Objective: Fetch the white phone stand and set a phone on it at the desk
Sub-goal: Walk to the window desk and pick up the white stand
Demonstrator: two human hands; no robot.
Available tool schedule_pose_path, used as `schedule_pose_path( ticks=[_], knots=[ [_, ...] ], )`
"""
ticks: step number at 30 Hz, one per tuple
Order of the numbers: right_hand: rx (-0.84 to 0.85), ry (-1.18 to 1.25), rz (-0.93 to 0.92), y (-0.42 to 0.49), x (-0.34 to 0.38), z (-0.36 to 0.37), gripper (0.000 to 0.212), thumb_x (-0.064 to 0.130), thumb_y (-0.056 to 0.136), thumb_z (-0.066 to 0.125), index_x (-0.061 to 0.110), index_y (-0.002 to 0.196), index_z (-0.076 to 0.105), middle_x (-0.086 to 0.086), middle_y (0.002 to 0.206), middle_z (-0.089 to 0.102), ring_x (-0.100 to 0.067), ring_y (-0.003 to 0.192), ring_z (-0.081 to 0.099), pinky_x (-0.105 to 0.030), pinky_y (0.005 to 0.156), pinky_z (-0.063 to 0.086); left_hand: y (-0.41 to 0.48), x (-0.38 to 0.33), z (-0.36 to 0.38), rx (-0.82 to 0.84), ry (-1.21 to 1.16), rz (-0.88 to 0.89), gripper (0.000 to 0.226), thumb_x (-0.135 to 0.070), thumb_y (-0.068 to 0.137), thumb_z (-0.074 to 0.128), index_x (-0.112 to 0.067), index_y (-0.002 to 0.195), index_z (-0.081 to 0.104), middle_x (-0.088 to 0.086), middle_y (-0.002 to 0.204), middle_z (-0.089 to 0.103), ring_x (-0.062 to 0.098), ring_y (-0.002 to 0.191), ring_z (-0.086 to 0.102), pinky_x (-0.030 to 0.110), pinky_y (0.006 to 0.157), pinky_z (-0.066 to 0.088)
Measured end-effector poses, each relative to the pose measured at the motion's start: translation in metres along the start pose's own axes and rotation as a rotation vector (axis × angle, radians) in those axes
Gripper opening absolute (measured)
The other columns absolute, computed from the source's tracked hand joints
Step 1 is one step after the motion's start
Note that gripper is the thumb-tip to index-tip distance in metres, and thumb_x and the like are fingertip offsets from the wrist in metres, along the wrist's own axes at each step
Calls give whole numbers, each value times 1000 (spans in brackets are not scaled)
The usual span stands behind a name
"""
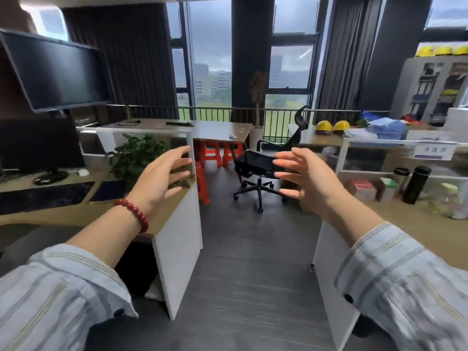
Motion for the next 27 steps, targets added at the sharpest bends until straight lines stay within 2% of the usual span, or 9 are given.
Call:
schedule_pose_path(
  ticks=[3,6,9,12,14,17,21,24,27],
  knots=[
    [38,-16,-2,97,-15,18,36,39,93,35,29,90,69,0,126,62,-20,113,54,-40,86,43,87,32,-16,14,41,-22,41,-44,97,34,-42,138,40,-7,135,53,19,122,51,44,107,33],
    [33,8,28,189,-21,24,36,38,94,35,26,96,68,-1,127,62,-19,113,55,-39,89,42,178,46,-16,14,50,-52,43,-44,98,32,-40,141,35,-5,140,49,22,127,48,44,107,32],
    [14,6,30,273,-26,17,36,36,96,35,23,104,68,0,127,62,-17,113,56,-38,93,42,268,52,3,9,19,-68,40,-45,98,33,-38,136,44,-6,134,52,19,124,49,40,100,36],
    [-43,20,35,343,-38,-3,35,36,95,35,26,97,69,3,122,65,-14,110,59,-37,96,43,349,59,37,48,24,-47,34,-44,97,34,-36,122,55,-5,135,53,17,121,51,42,102,37],
    [-87,39,40,384,-50,-24,35,35,95,35,26,94,69,4,118,67,-15,109,59,-37,94,44,399,72,65,90,25,-47,30,-43,97,35,-35,111,60,-5,128,58,16,116,55,42,101,39],
    [-136,53,50,451,-73,-59,35,35,95,35,25,92,68,4,116,66,-17,109,59,-38,91,44,475,100,112,149,-12,-93,24,-41,95,40,-35,98,63,-7,113,65,16,110,59,37,91,41],
    [-210,52,46,566,-99,-108,35,34,95,36,25,89,70,7,108,68,-16,106,61,-36,89,45,592,141,173,207,-31,-115,24,-40,95,41,-33,94,64,-8,104,65,13,101,60,39,92,40],
    [-204,63,10,663,-104,-131,35,34,95,36,25,91,70,4,112,68,-16,104,62,-34,84,46,684,156,202,208,-36,-106,25,-40,95,41,-32,94,65,-7,108,64,14,102,60,39,91,40],
    [-161,53,-19,765,-98,-136,35,33,95,36,24,91,69,2,115,67,-18,107,61,-36,89,47,776,162,210,149,-38,-112,24,-40,94,45,-28,98,65,-3,115,64,14,101,60,38,91,41]
  ],
)
Point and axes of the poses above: each hand's wrist, its own y-axis towards the middle knuckle, its own z-axis out of the palm, x = y × z, the point moved 5 cm from there along y, towards the middle knuckle
